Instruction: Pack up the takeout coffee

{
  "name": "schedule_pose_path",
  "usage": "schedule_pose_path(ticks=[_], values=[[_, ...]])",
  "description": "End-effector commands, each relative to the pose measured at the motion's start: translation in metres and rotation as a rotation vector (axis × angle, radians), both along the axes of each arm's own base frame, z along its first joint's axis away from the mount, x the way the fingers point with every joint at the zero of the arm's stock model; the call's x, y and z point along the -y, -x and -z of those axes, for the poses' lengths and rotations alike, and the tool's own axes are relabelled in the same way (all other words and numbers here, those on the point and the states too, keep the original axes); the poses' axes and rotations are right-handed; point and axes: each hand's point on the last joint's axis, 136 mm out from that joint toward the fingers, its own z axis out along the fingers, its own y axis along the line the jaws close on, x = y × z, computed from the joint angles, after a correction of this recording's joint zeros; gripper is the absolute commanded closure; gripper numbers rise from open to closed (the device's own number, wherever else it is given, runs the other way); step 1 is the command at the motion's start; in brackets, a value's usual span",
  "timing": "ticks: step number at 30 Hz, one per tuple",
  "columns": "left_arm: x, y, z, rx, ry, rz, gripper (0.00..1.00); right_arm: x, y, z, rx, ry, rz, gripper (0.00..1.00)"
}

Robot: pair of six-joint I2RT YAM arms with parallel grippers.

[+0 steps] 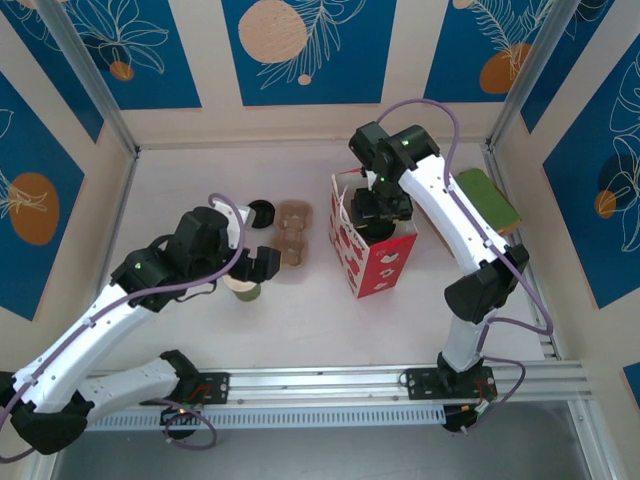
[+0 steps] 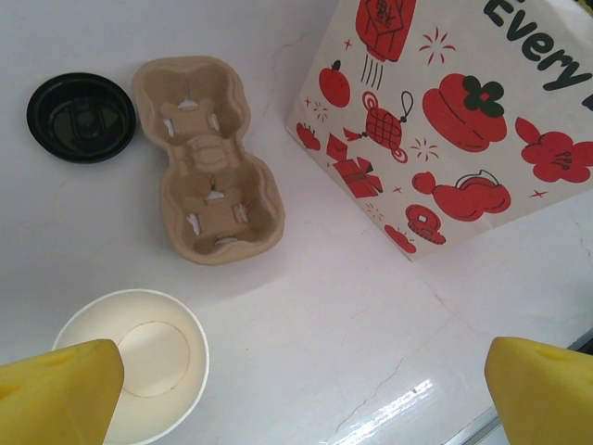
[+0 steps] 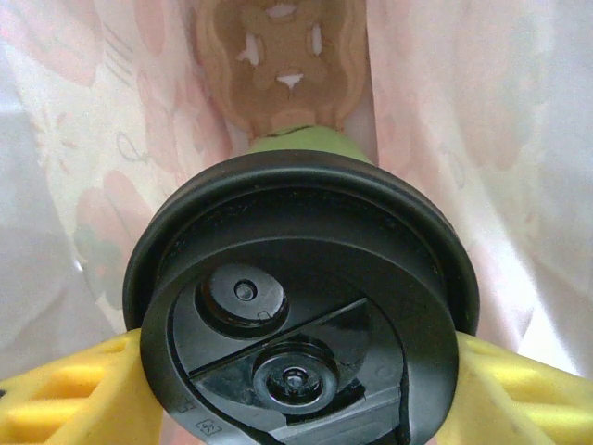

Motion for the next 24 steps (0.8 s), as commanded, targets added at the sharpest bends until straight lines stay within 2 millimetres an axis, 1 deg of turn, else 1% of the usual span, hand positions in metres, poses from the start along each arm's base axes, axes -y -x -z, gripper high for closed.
schedule_pose_path(ticks=[1, 7, 11, 21, 24], values=[[0.002, -0.005, -0.005, 0.025, 0.003, 0.004, 0.00, 0.001, 0.020, -0.002, -0.042, -0.012, 0.006, 0.35], [0.005, -0.009, -0.002, 0.020, -0.004, 0.014, 0.00, 0.000, 0.032, -0.002, -0.050, -0.014, 0.012, 0.35], [0.008, -0.010, 0.000, 0.012, -0.003, 0.020, 0.00, 0.003, 0.042, 0.002, -0.064, 0.000, 0.026, 0.35], [0.013, -0.015, 0.002, 0.012, -0.003, 0.030, 0.00, 0.007, 0.070, 0.001, -0.078, -0.010, 0.061, 0.35], [0.014, -0.016, 0.002, 0.012, -0.001, 0.031, 0.00, 0.008, 0.072, 0.002, -0.075, -0.006, 0.062, 0.35]])
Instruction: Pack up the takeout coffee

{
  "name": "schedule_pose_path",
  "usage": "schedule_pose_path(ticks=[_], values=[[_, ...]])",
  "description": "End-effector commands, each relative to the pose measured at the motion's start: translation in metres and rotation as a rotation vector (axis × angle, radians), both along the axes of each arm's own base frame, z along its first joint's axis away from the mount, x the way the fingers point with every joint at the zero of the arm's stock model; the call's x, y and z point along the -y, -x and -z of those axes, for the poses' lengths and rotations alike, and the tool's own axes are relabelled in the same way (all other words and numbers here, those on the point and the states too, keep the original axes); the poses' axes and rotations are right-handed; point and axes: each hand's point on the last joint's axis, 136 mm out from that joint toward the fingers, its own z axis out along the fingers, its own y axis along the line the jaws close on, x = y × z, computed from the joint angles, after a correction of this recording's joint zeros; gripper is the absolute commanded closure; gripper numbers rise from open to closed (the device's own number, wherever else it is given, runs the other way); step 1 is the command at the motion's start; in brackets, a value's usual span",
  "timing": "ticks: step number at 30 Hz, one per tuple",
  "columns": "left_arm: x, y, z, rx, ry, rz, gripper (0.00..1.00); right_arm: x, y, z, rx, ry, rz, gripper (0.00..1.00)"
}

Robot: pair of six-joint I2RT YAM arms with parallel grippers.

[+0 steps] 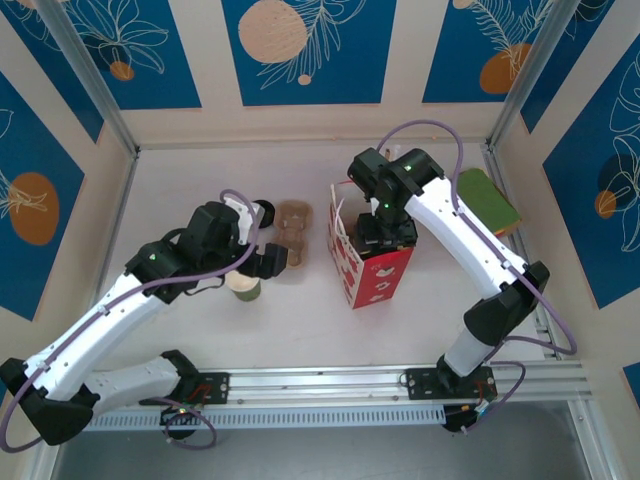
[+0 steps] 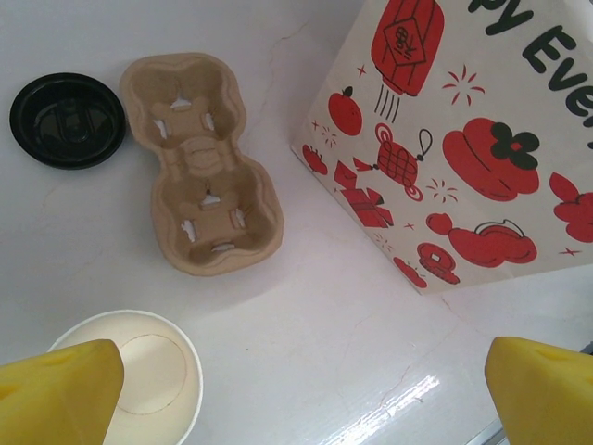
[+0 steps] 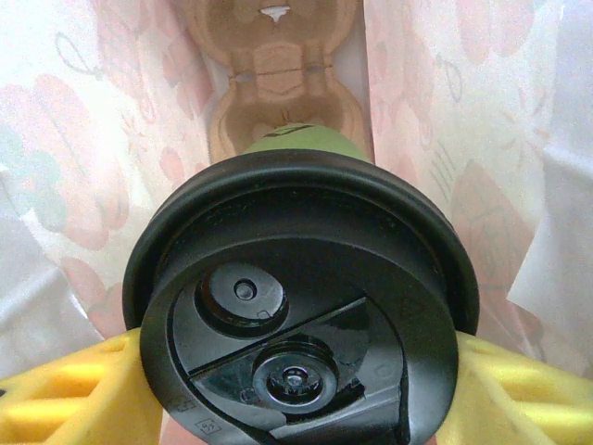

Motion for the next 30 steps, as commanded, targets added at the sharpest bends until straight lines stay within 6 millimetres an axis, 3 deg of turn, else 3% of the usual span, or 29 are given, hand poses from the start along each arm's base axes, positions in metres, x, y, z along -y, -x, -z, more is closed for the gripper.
schedule_pose_path(ticks=[1, 21, 30], values=[[0.004, -0.004, -0.007, 0.022, 0.017, 0.022, 0.00, 0.003, 0.013, -0.003, -0.022, -0.008, 0.025, 0.35], [-0.018, -0.013, -0.004, 0.037, -0.007, -0.107, 0.00, -0.011, -0.023, 0.002, -0.003, -0.034, 0.006, 0.35], [-0.019, -0.014, -0.002, 0.038, -0.003, -0.113, 0.00, -0.011, -0.026, 0.011, -0.020, -0.032, -0.003, 0.35]])
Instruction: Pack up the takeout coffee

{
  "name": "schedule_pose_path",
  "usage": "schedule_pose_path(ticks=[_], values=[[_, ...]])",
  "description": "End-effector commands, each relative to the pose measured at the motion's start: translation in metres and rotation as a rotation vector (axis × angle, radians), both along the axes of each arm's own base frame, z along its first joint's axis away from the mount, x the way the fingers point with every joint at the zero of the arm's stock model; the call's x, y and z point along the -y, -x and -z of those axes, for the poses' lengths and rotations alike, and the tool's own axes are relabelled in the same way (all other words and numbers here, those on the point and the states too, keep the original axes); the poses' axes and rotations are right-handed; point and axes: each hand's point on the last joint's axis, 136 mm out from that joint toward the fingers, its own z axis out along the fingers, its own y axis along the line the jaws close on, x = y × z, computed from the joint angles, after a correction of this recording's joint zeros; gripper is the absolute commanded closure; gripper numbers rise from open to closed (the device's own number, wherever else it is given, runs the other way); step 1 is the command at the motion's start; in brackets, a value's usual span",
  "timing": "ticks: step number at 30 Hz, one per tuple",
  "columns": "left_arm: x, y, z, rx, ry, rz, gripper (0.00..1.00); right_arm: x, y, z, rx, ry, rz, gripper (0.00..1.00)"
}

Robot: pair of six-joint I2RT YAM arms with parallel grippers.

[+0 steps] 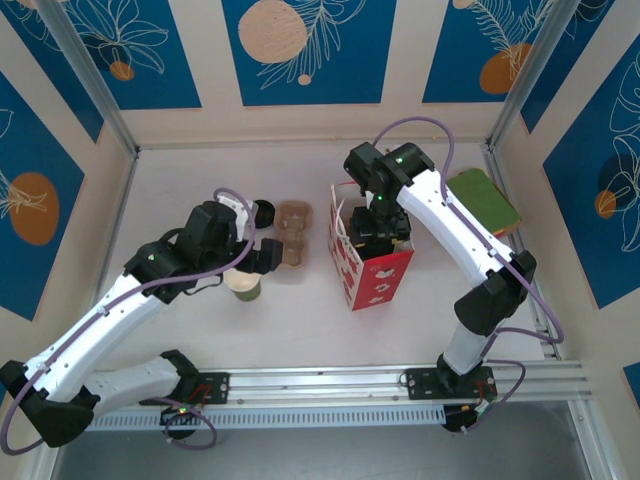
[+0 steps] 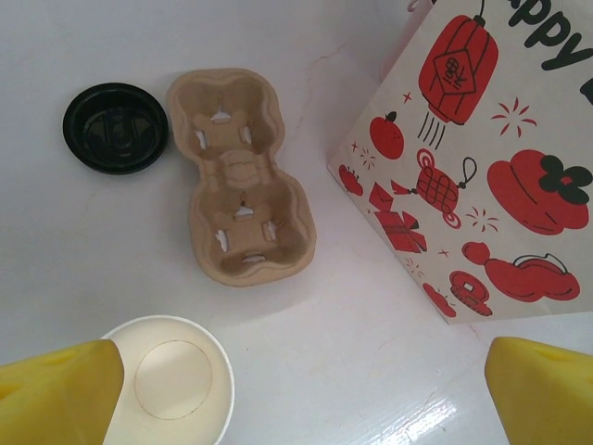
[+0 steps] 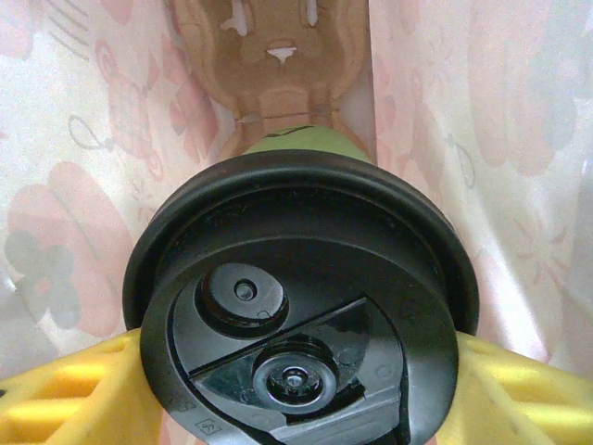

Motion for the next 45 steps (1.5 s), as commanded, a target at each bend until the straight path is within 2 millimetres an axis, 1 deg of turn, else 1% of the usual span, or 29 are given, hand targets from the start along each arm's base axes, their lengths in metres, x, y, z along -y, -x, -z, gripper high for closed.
schedule_pose_path(ticks=[1, 22, 38, 45], values=[[-0.005, -0.003, -0.001, 0.012, 0.008, -0.026, 0.00, -0.004, -0.001, 0.002, -0.015, -0.024, -0.011, 0.35], [-0.009, -0.004, 0.000, 0.007, 0.003, -0.039, 0.00, -0.007, -0.006, 0.029, -0.063, -0.008, -0.027, 0.35], [-0.008, -0.005, 0.000, 0.005, 0.009, -0.035, 0.00, -0.004, -0.004, 0.038, -0.075, -0.008, -0.018, 0.35], [-0.002, -0.003, 0.000, -0.003, 0.029, -0.009, 0.00, -0.005, -0.004, 0.042, -0.083, -0.009, -0.017, 0.35]])
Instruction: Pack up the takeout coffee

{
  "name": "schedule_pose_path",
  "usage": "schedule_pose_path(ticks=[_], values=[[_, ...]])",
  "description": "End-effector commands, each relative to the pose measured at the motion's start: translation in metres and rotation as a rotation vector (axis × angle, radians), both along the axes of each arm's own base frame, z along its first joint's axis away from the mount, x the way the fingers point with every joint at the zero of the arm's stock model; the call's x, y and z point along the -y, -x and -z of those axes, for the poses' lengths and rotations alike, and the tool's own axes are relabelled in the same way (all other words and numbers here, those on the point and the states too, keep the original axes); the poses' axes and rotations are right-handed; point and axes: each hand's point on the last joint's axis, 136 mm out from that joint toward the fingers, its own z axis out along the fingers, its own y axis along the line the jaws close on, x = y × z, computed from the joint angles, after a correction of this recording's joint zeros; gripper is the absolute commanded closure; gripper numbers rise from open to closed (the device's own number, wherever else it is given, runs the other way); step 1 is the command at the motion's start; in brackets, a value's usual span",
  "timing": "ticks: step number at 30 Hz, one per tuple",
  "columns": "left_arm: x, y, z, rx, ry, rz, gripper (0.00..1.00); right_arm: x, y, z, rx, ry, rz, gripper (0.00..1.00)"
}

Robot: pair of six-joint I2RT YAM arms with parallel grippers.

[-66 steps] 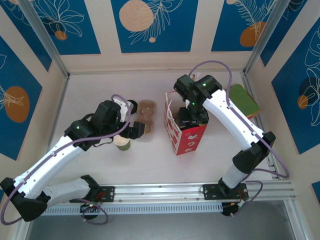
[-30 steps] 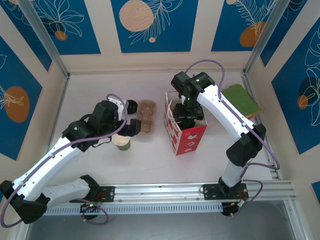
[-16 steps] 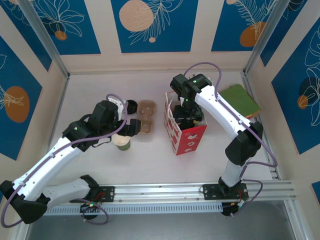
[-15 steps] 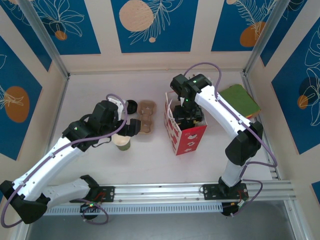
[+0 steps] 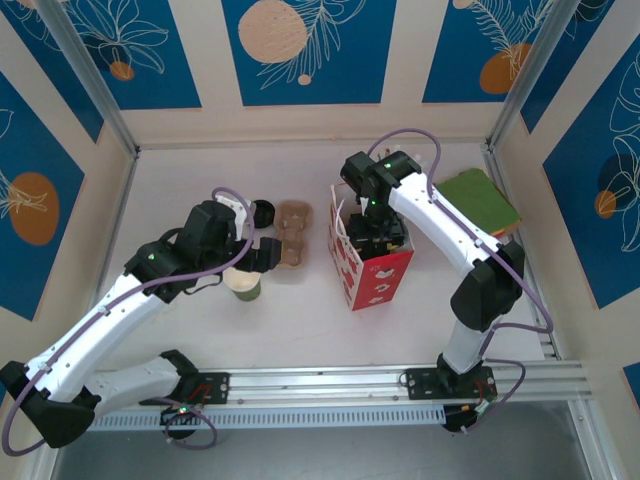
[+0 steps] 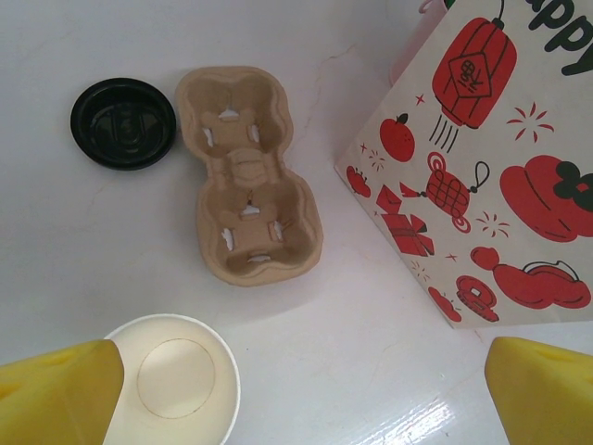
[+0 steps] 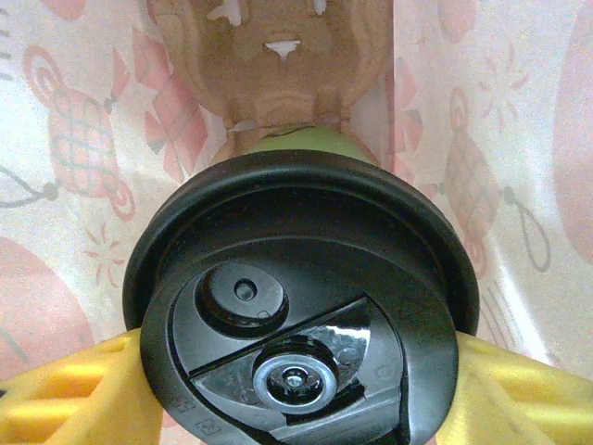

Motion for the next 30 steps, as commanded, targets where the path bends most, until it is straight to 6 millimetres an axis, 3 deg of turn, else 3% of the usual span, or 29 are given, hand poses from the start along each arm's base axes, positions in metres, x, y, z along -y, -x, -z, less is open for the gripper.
schedule_pose_path(ticks=[1, 30], values=[[0.003, 0.000, -0.004, 0.006, 0.029, 0.014, 0.00, -0.002, 0.004, 0.002, -0.026, -0.018, -0.003, 0.35], [-0.003, -0.004, -0.002, 0.035, 0.018, -0.011, 0.00, -0.004, 0.017, -0.015, -0.038, -0.057, -0.005, 0.35]])
